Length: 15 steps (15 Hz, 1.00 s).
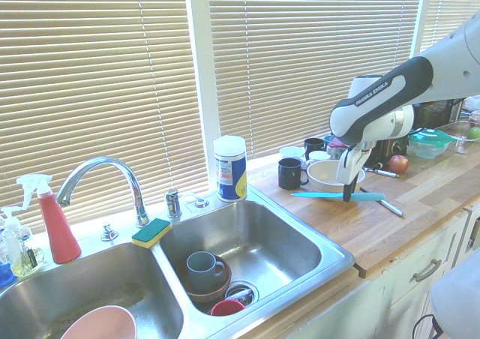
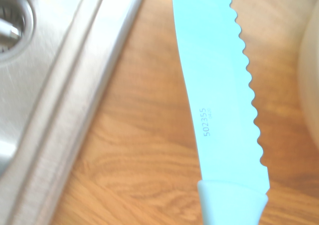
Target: Put the knife into the sink
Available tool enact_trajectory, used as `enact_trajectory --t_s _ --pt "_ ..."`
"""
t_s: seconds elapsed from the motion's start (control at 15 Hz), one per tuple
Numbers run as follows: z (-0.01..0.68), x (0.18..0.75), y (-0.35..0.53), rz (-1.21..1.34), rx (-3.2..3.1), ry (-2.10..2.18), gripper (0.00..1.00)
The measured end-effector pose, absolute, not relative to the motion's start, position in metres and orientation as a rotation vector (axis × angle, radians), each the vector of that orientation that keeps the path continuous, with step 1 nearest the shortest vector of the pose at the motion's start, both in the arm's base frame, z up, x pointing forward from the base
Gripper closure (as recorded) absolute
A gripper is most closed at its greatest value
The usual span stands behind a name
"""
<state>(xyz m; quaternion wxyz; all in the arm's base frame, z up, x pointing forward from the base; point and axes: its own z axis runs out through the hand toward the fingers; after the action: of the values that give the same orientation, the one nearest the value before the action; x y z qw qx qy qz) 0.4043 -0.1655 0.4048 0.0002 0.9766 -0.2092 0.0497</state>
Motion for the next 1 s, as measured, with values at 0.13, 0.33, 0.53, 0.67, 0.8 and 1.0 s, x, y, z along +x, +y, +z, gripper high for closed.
enact_trajectory --t_s 0.13,0.33,0.53,0.67,0.8,1.0 --pt "0.425 0.41 -0.155 0.198 3.048 -0.743 1.0" --pt "0.451 0.416 -0.116 0.264 3.003 -0.902 1.0" --pt "0.47 0.418 -0.063 0.3 2.937 -1.153 1.0" --pt "0.476 0.419 -0.017 0.318 2.899 -1.262 1.0" --pt "0.469 0.415 0.034 0.317 2.875 -1.308 1.0" --pt "0.445 0.405 0.098 0.369 2.882 -1.331 1.0"
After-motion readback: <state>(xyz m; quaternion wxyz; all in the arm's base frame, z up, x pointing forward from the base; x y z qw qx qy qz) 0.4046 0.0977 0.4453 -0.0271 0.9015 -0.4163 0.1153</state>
